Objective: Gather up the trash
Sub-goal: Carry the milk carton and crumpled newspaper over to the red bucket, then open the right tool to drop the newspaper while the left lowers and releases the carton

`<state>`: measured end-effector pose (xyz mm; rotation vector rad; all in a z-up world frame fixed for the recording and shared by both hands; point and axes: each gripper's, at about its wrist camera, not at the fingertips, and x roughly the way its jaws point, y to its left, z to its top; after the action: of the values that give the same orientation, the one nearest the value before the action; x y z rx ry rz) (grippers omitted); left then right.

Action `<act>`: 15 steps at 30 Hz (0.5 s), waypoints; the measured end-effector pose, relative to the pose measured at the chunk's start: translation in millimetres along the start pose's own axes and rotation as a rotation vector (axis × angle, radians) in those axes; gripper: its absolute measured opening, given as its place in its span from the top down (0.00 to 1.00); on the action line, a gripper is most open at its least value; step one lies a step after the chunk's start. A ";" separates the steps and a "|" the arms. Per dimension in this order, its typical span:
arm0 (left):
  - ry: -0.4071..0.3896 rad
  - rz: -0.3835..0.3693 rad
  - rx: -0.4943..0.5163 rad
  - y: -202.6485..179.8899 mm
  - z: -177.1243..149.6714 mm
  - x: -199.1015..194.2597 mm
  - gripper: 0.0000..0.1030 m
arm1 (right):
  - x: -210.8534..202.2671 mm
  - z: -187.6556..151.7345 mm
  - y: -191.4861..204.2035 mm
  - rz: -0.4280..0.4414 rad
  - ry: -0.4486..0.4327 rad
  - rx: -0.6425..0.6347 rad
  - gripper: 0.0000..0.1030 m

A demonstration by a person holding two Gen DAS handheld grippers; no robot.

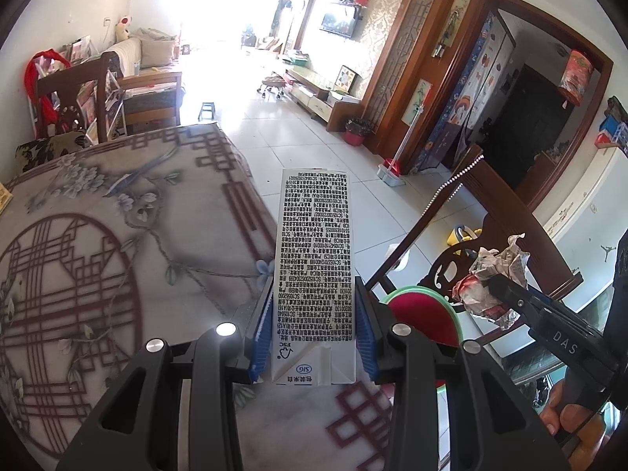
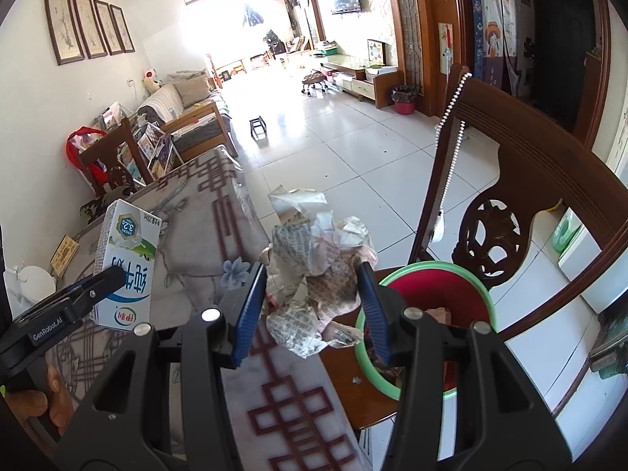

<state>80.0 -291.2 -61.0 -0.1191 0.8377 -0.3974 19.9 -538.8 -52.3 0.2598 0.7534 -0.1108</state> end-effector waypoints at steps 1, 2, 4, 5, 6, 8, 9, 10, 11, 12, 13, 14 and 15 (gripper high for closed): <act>0.005 -0.005 0.006 -5.7 0.5 3.3 0.67 | 0.6 1.0 -4.9 -0.003 0.000 0.006 0.55; 0.008 -0.008 0.011 -9.4 0.9 5.4 0.66 | 1.1 1.6 -9.0 -0.006 0.000 0.011 0.55; 0.017 -0.014 0.025 -14.3 1.9 11.9 0.67 | 3.2 2.7 -18.5 -0.014 0.002 0.021 0.55; 0.022 -0.019 0.033 -18.7 2.0 14.5 0.67 | 4.4 2.9 -23.7 -0.020 0.005 0.029 0.55; 0.027 -0.024 0.039 -23.5 1.9 16.9 0.66 | 5.5 3.0 -27.7 -0.024 0.007 0.034 0.55; 0.035 -0.030 0.050 -31.3 1.5 20.9 0.66 | 8.7 2.4 -38.4 -0.042 0.012 0.048 0.55; 0.040 -0.034 0.056 -36.5 1.3 22.9 0.66 | 11.3 1.4 -46.2 -0.058 0.014 0.060 0.55; 0.046 -0.038 0.060 -40.8 1.4 24.9 0.66 | 14.4 0.2 -53.7 -0.073 0.019 0.070 0.55; 0.051 -0.041 0.065 -44.0 0.8 26.8 0.67 | 18.4 -1.4 -61.6 -0.090 0.029 0.083 0.55; 0.058 -0.046 0.072 -47.7 0.0 29.2 0.66 | 21.9 -3.2 -68.4 -0.101 0.037 0.094 0.55; 0.064 -0.050 0.078 -50.7 -0.8 31.1 0.66 | 27.3 -5.5 -78.1 -0.118 0.051 0.110 0.55; 0.069 -0.052 0.084 -53.8 -1.5 33.0 0.66 | 30.8 -7.1 -84.4 -0.131 0.061 0.119 0.55; 0.075 -0.054 0.089 -57.0 -2.0 34.8 0.66 | 34.2 -9.1 -89.5 -0.145 0.068 0.126 0.55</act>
<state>82.6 -357.1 -72.0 -0.0444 0.8905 -0.4922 21.5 -622.6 -99.5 0.3303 0.8343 -0.2887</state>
